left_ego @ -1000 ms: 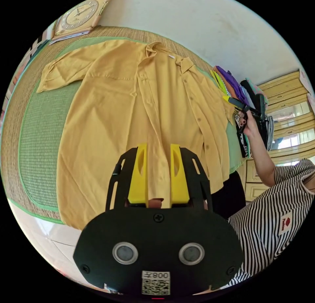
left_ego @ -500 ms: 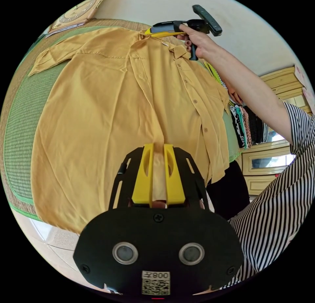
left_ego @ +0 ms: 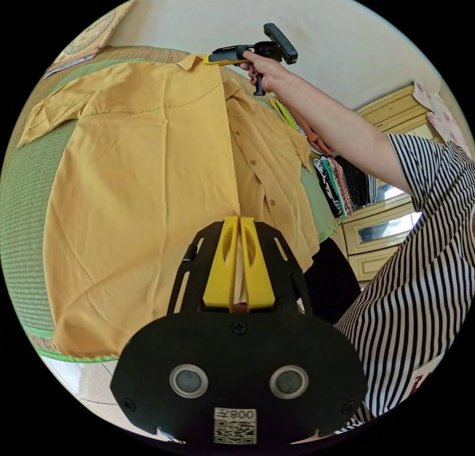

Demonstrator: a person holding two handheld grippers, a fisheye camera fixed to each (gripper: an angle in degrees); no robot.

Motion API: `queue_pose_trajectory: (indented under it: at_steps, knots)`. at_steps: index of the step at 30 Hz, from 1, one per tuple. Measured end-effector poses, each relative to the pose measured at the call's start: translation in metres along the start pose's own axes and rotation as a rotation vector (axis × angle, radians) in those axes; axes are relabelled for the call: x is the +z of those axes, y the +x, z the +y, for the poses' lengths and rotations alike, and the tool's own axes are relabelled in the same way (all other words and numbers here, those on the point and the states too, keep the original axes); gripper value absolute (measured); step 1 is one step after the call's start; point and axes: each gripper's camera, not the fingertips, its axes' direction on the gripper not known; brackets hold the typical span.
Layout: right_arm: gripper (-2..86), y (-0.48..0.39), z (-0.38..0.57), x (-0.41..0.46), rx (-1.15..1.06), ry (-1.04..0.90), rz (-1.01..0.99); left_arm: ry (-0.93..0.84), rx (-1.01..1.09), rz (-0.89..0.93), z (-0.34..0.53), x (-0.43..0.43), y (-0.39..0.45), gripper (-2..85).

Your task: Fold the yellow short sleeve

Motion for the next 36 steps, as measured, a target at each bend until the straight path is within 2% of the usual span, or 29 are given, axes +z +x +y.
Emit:
queue_pose_trajectory:
  at_steps: [6,12,19,22,25,28,32,36]
  knots:
    - [1.9,0.049,-0.01,0.039,0.123,-0.097,-0.069,-0.086,-0.019,0.03,0.017,0.029,-0.007,0.8]
    - [4.4,0.077,-0.019,0.043,0.214,-0.08,-0.155,-0.121,-0.045,0.084,0.043,0.035,-0.017,0.9]
    - [5.6,0.097,0.015,0.04,0.251,-0.086,-0.18,-0.115,-0.031,0.123,0.068,0.024,-0.023,1.2]
    - [6.0,0.098,0.028,0.026,0.266,-0.03,-0.223,-0.093,-0.069,0.146,0.083,0.011,-0.029,1.7]
    - [6.1,0.077,0.046,0.006,0.209,0.005,-0.23,-0.005,-0.131,0.138,0.107,-0.019,-0.037,1.8]
    - [6.2,0.028,0.084,-0.003,0.088,-0.026,-0.257,0.097,-0.243,0.035,0.14,-0.061,-0.053,1.4]
    - [6.4,-0.053,0.163,0.003,-0.035,-0.148,-0.291,0.194,-0.387,-0.169,0.183,-0.113,-0.077,1.8]
    - [6.8,-0.127,0.217,0.015,-0.146,-0.282,-0.362,0.242,-0.43,-0.208,0.199,-0.129,-0.094,2.5]
